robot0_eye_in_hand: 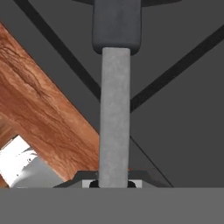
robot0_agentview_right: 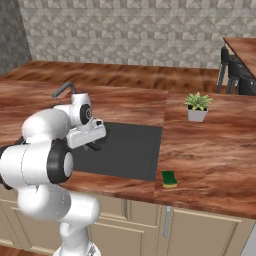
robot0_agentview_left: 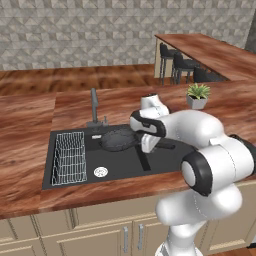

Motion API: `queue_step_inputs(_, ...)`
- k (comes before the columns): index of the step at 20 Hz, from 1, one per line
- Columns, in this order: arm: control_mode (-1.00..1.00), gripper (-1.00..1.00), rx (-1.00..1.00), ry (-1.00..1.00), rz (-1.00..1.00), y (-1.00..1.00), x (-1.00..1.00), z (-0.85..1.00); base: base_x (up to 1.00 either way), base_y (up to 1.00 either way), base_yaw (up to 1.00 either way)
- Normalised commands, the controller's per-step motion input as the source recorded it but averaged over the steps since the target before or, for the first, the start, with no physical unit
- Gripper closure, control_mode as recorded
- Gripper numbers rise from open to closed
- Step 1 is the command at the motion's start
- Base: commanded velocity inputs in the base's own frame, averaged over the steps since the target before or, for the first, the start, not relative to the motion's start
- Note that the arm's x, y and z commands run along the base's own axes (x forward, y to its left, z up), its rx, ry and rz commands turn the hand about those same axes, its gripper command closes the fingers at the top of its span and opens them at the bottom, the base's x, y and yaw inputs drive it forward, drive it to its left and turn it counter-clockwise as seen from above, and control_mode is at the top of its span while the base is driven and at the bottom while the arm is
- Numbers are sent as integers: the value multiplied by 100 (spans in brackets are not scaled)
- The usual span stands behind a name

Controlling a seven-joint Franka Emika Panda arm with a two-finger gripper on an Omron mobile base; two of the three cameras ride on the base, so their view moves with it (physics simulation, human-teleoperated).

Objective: Pick the pan and sponge and place them into the sink. Then turn on the water.

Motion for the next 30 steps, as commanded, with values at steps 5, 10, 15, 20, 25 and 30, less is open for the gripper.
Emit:
queue_step_inputs(5, -100, 100, -7, -1, -5, 17, 12, 0, 0, 0, 0)
queue_step_inputs(10, -100, 100, -6, -2, -5, 12, 12, -3, 0, 0, 0)
queue_step_inputs(15, -100, 100, -4, 0, -5, 13, 11, -6, 0, 0, 0)
queue_step_inputs(20, -100, 100, 0, 0, -2, 22, 8, 0, 0, 0, 0)
queue_step_inputs(25, -100, 100, 1, 0, -1, 17, 5, -7, 0, 0, 0)
queue_step_inputs(30, -100, 100, -2, 3, -6, 0, 10, -12, 0, 0, 0)
